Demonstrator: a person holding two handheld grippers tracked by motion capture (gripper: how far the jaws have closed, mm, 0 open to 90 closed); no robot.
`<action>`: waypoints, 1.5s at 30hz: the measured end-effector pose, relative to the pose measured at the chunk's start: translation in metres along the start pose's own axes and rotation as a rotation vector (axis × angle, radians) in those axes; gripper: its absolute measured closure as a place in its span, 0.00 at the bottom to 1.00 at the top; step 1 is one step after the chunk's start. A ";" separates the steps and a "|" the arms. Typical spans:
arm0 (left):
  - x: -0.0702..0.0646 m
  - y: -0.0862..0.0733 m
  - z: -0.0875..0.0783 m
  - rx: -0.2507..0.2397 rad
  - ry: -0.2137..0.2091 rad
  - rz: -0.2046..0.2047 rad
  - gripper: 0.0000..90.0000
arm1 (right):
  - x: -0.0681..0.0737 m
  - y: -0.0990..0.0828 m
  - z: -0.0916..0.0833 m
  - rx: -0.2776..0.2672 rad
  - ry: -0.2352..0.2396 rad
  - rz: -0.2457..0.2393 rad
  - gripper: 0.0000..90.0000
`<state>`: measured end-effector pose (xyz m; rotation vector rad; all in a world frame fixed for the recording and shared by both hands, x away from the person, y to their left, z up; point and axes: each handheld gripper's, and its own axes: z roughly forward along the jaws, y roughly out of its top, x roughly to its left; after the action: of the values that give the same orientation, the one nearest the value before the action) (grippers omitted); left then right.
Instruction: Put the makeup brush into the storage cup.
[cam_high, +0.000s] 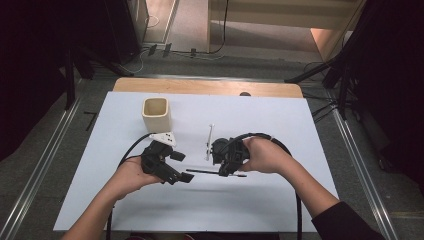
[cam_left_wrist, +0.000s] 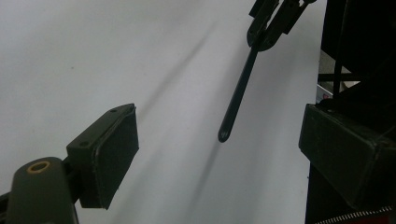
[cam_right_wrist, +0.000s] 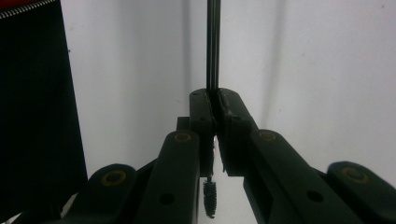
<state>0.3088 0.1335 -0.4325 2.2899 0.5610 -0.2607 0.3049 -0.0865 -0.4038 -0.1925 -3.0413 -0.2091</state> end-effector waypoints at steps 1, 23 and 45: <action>0.001 0.000 0.001 0.005 -0.003 -0.001 0.14 | 0.000 0.001 -0.001 0.014 -0.008 -0.009 0.97; 0.003 0.001 0.019 0.060 -0.166 -0.101 0.64 | 0.008 0.018 0.001 0.008 -0.045 -0.127 0.97; 0.006 0.000 0.033 0.099 -0.247 -0.095 0.94 | 0.013 0.026 0.006 -0.003 -0.049 -0.184 0.97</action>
<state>0.3131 0.1116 -0.4574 2.2837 0.5393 -0.6206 0.2948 -0.0589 -0.4047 0.0842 -3.1070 -0.2241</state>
